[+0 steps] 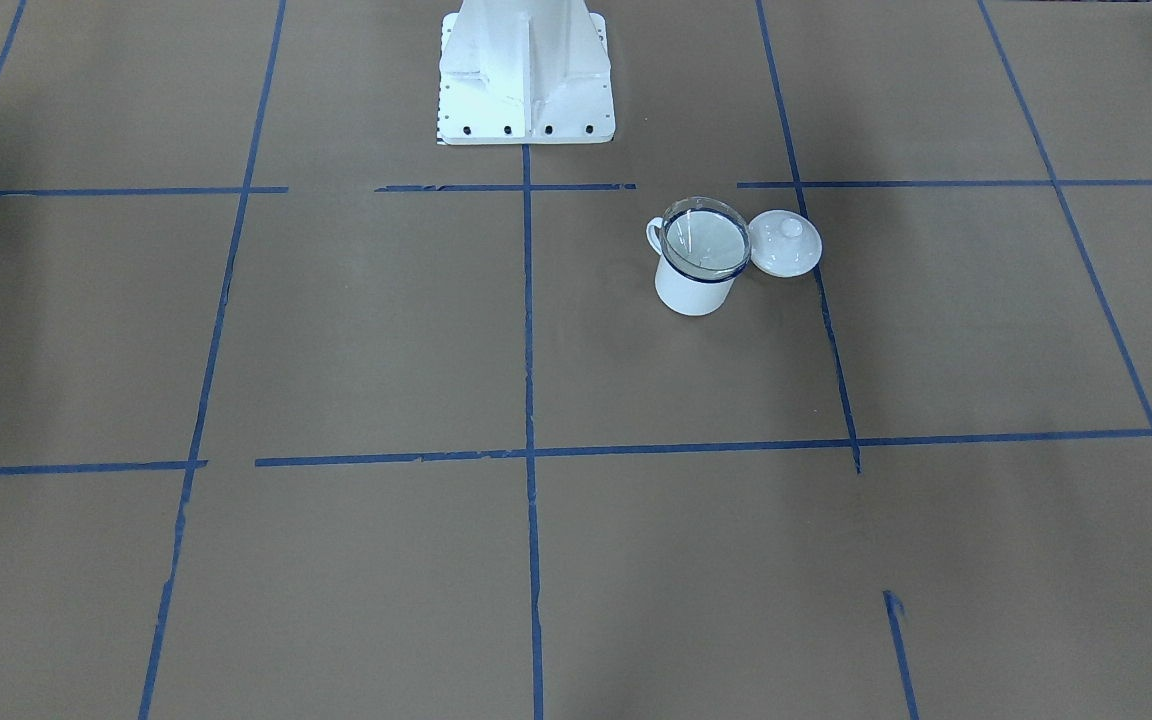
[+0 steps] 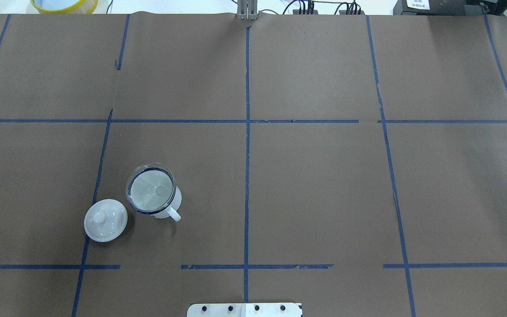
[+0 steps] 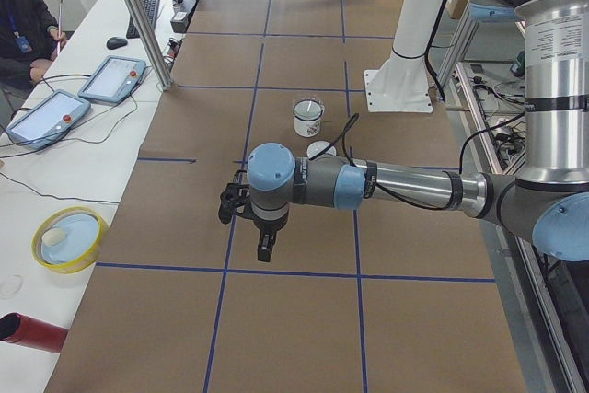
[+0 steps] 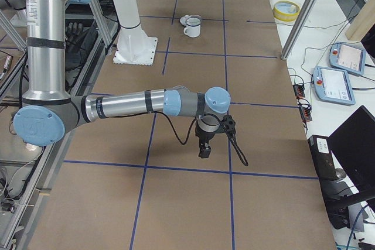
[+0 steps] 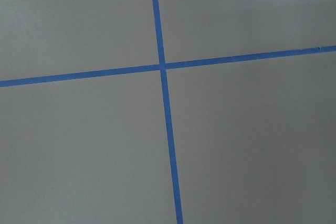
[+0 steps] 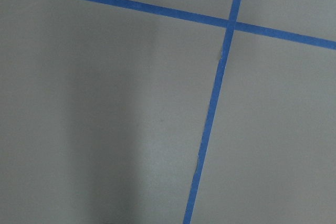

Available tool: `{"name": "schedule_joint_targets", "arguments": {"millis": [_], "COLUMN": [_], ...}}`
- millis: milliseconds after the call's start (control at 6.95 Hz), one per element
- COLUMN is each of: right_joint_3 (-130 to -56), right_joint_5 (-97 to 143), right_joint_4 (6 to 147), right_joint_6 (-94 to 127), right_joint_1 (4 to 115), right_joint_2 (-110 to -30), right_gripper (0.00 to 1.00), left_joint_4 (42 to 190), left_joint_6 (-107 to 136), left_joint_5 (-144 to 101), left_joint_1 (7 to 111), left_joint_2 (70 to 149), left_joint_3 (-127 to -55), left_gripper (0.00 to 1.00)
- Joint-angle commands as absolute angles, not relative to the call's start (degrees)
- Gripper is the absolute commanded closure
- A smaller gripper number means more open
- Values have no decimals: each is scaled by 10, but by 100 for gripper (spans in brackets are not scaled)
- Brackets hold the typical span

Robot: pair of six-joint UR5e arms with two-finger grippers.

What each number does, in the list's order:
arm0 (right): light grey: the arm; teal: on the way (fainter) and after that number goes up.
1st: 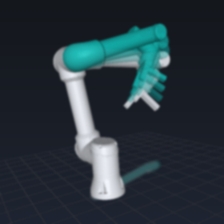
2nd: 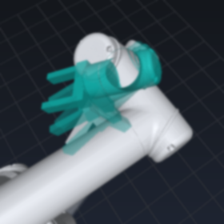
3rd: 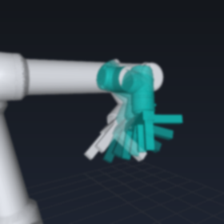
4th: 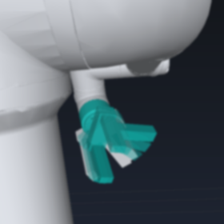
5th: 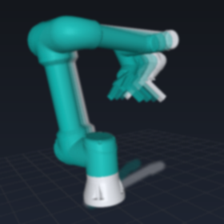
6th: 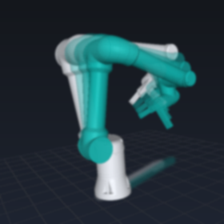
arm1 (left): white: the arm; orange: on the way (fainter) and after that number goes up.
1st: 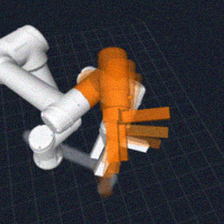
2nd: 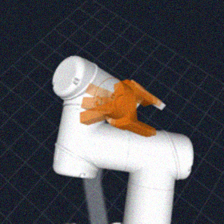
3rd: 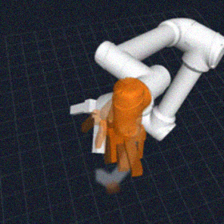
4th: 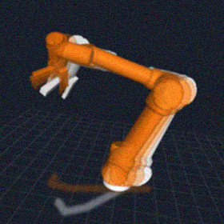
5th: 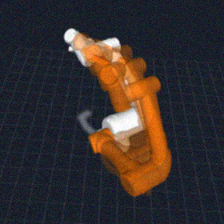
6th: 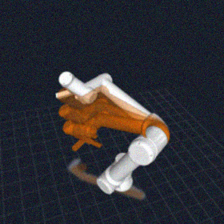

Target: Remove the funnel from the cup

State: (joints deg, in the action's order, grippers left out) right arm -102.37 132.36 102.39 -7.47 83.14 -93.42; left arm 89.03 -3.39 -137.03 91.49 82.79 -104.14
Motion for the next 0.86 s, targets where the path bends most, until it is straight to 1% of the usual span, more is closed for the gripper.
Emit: {"name": "schedule_joint_targets", "arguments": {"millis": [0,288,432,576,719], "right_joint_3": [-1023,-1024,-1024,-1024,-1023], "right_joint_5": [1324,1324,1324,1324,1324], "right_joint_4": [1024,1024,1025,1024,1024], "right_joint_6": [-75,-75,-75,-75,-75], "right_joint_1": [831,831,831,831,831], "right_joint_2": [-934,-934,-934,-934,-934], "right_gripper": [0,0,0,0,0], "left_joint_4": [890,893,894,893,900], "left_joint_6": [-36,-33,-32,-12,52], "left_joint_5": [-1370,-1377,-1372,-1371,-1368], "left_joint_1": [915,912,912,914,926], "left_joint_2": [826,831,859,895,921], "left_joint_3": [-1047,-1054,-1062,-1050,-1048], "left_gripper": [0,0,0,0,0]}}
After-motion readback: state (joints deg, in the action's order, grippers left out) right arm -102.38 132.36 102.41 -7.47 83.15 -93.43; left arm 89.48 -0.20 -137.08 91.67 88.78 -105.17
